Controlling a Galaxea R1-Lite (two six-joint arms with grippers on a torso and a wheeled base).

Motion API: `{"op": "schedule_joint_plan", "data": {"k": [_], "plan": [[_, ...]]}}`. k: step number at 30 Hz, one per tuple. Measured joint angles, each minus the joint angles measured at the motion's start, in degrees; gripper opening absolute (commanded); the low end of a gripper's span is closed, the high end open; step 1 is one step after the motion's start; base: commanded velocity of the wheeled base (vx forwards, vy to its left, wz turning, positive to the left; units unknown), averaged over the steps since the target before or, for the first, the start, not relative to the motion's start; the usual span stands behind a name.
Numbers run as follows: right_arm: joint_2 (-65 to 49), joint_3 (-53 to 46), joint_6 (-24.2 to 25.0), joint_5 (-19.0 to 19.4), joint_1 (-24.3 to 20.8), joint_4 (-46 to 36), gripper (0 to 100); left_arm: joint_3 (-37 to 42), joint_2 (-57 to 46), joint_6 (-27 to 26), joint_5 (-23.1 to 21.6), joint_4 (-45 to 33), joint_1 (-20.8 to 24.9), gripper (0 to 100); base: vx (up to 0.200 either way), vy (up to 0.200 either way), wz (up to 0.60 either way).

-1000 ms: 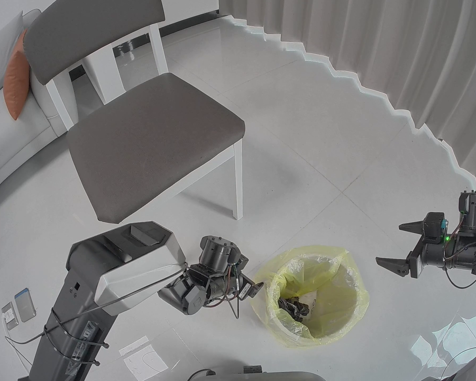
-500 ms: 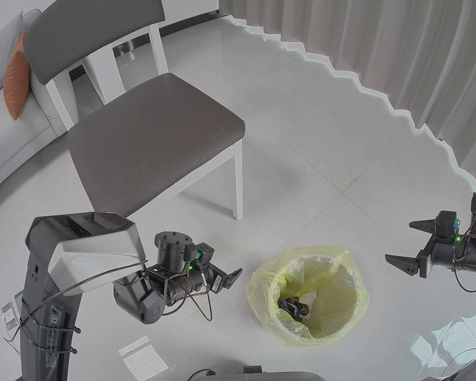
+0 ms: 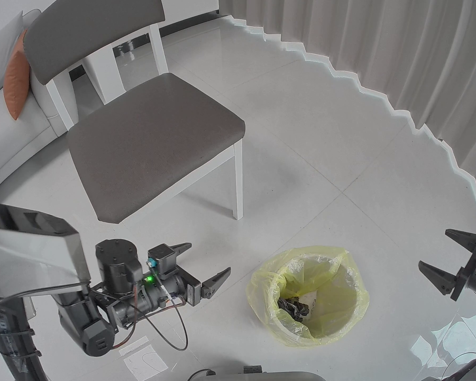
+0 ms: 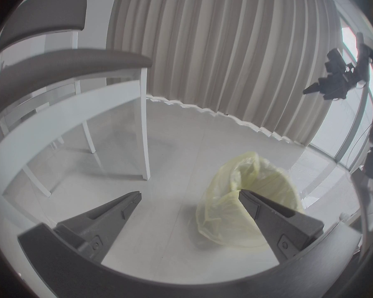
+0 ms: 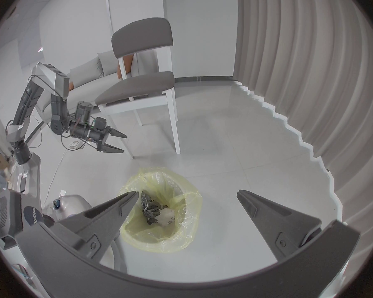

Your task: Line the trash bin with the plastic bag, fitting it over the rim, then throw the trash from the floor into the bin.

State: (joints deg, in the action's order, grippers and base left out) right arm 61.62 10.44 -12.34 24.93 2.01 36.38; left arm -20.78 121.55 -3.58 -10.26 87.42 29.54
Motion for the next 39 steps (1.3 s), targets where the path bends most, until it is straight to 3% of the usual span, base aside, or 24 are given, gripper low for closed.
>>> {"op": "schedule_joint_plan", "data": {"k": [5,16,24,32,35,39], "plan": [[-13.36,-4.84,5.56,-0.2,0.11,-1.84,100,4.94,-8.0,1.67,1.9,1.15,0.09,100,0.0,0.0,0.0],[-46.12,-7.46,12.15,0.11,-0.34,-25.3,100,15.6,-28.17,3.54,7.31,-1.1,-3.57,100,0.0,0.0,0.0],[-57.64,-8.86,16.68,2.05,-1.52,-31.07,100,19.38,-50.52,4.67,9.95,-18.33,-8.16,100,0.0,0.0,0.0],[-60.44,-9.4,18.76,3.62,-1.96,-32.2,100,19.77,-74.18,5.35,10.29,-39.19,-17.8,100,0.0,0.0,0.0],[-60.72,-9.42,18.1,2.66,-1.96,-32.26,100,19.8,-82.6,6.16,9.51,-46.7,-21.82,100,0.0,0.0,0.0],[-60.88,-9.42,16.38,-1.32,-2.01,-32.13,100,19.8,-93.92,7.17,7.07,-56.58,-26.98,100,0.0,0.0,0.0]]}}
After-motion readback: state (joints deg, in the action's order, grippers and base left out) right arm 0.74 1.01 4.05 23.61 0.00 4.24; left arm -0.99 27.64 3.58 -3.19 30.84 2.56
